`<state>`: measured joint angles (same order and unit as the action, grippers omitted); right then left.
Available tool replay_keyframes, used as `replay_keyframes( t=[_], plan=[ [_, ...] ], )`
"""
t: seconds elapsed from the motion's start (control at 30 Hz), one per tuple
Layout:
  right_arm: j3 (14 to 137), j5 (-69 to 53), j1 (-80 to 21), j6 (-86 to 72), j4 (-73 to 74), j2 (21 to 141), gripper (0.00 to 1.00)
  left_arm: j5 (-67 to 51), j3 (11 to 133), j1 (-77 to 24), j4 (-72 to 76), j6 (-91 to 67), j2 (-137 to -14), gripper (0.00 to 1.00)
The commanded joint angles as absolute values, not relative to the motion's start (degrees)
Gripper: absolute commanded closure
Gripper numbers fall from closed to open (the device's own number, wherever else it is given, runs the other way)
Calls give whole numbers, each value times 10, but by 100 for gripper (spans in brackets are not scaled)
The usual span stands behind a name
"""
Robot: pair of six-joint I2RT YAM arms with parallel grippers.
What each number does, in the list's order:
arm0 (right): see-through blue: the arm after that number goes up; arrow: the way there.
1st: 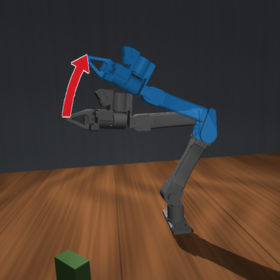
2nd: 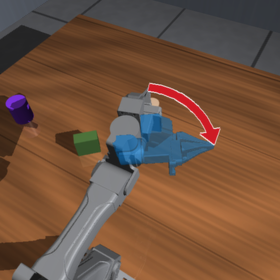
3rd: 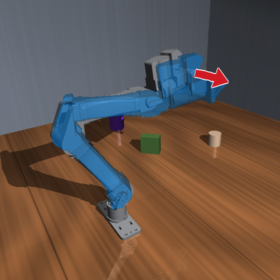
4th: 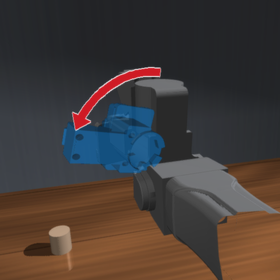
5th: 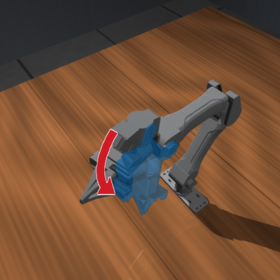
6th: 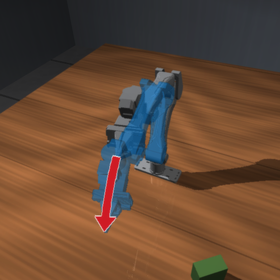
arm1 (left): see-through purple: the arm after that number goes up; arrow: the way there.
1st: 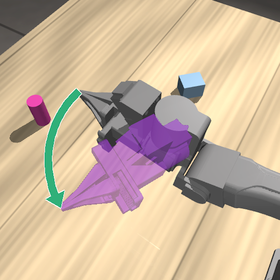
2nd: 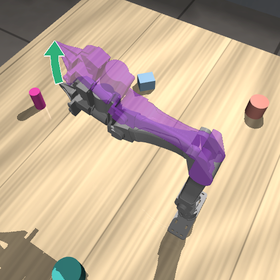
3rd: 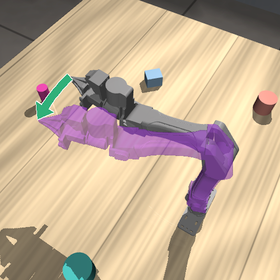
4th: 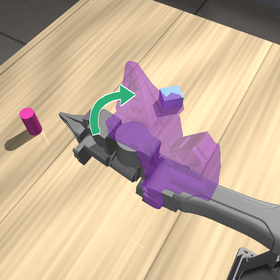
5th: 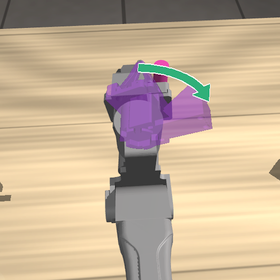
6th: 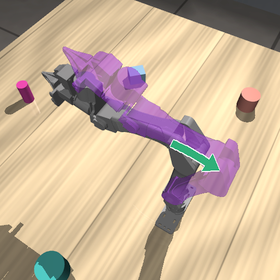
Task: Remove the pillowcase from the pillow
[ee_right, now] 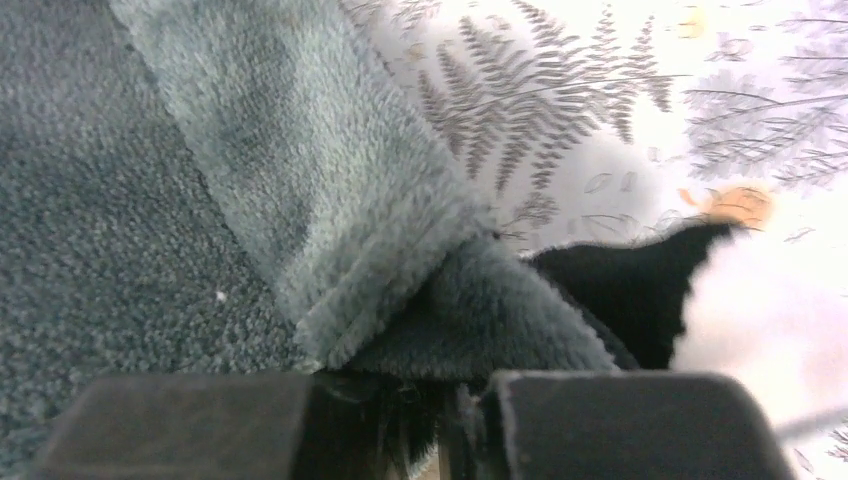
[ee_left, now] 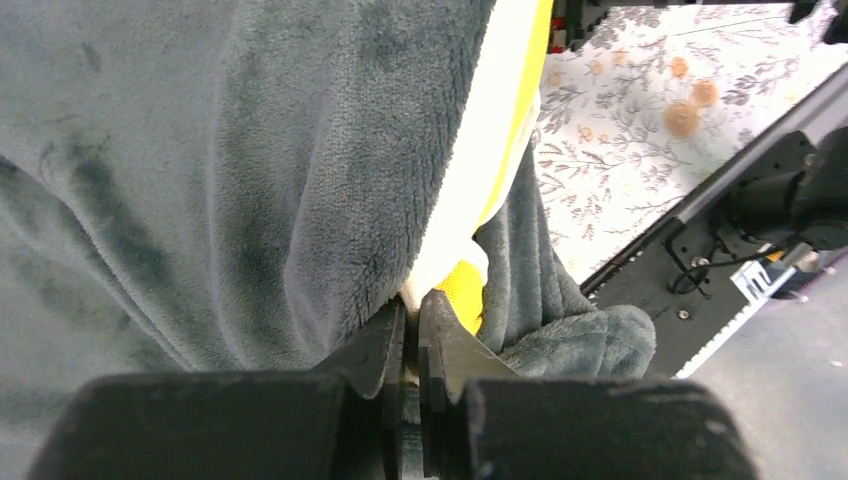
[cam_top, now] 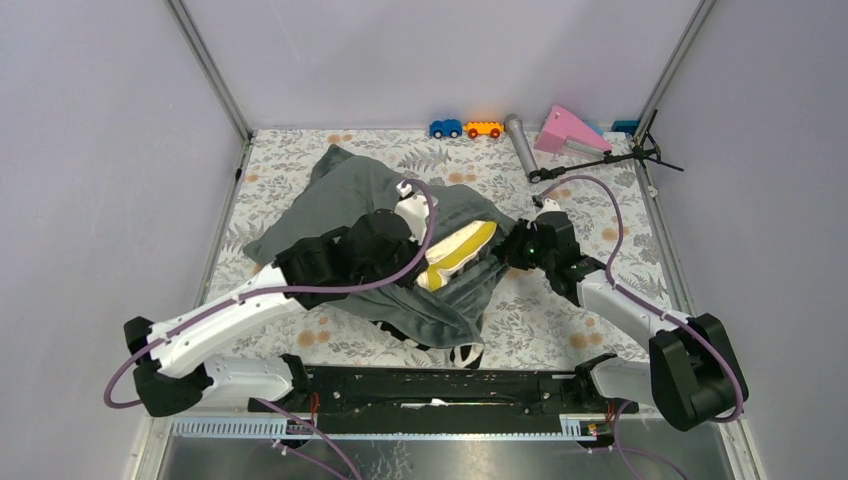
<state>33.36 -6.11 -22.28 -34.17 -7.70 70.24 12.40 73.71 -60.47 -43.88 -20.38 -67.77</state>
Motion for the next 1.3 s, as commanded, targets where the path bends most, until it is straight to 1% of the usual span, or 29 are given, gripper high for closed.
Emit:
replay_keyframes(
  t=[0.0,0.1,0.2,0.33,0.43,0.57,0.6,0.7,0.73,0.77,0.9,1.0,1.07,1.27],
  plan=[
    [337,-138,-206,-313,-137,723,80,49,744,-599,-374,-206,-620,100],
    [355,-192,-207,-301,-122,744,75,-9,737,-585,-320,-220,-628,100],
    [359,-205,-207,-288,-93,731,67,-7,738,-570,-279,-255,-654,100],
    [339,-157,-207,-273,-46,630,50,-13,739,-531,-246,-289,-700,100],
    [331,-145,-207,-266,-9,569,44,-31,732,-519,-211,-296,-726,100],
    [342,-180,-207,-277,31,516,33,-51,733,-518,-184,-293,-757,100],
    [348,-191,-207,-285,34,508,29,-53,736,-518,-182,-292,-762,100],
    [357,-217,-207,-335,21,493,9,-56,739,-518,-179,-288,-770,100],
    [357,-218,-207,-363,12,493,3,-57,739,-518,-179,-288,-771,100],
    [356,-212,-207,-396,7,494,1,-57,739,-518,-178,-287,-771,100],
    [320,-213,-207,-523,-76,494,0,-61,735,-518,-173,-287,-771,100],
    [289,-230,-207,-588,-163,497,0,-68,732,-518,-171,-288,-772,100],
    [282,-240,-207,-609,-195,503,0,-78,730,-518,-168,-288,-770,100],
    [292,-246,-214,-623,-215,544,0,-110,724,-518,-152,-287,-765,100]
  ],
)
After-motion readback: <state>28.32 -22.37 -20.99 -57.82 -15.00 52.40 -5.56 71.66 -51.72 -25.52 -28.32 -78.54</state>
